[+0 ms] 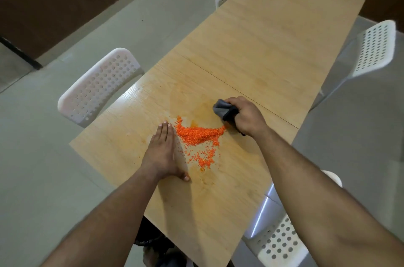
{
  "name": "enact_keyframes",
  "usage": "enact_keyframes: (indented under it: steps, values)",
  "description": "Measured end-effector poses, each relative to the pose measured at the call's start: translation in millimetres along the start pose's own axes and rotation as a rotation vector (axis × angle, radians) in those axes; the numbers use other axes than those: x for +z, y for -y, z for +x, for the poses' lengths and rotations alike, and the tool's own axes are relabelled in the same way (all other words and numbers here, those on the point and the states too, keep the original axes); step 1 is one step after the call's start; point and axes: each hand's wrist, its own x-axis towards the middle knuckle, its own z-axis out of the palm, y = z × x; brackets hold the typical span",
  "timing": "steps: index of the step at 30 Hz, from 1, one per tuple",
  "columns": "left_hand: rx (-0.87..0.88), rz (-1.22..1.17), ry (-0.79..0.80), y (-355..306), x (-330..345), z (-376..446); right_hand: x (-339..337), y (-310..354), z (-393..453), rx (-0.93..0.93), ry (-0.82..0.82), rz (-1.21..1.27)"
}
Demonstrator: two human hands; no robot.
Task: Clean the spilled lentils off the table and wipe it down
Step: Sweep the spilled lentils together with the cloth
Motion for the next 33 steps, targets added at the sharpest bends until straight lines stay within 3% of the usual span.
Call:
enact_keyframes:
  steps: [3,6,16,22,27,33]
  values:
    - [-0.009,-0.022,-0.014,-4,-2,-3,-2,-18,-14,0.15,-0.089,-0.015]
    - [-0.006,-0.045,-0.028,-4,-2,-4,20,-25,-22,0.185,-0.121,-0.072]
    - [0.009,-0.055,-0.045,-2,2,-6,90,30,-56,0.062,0.026,0.146]
    - [0.004,-0.085,-0.082,7,10,-9,70,-3,-82,0.177,-0.337,0.19]
    - [0.011,-0.082,-0.081,11,12,-13,76,-13,-97,0.323,-0.313,0.019]
    - [-0.001,-0.072,-0.076,17,13,-20,135,37,-115,0.309,-0.299,0.119]
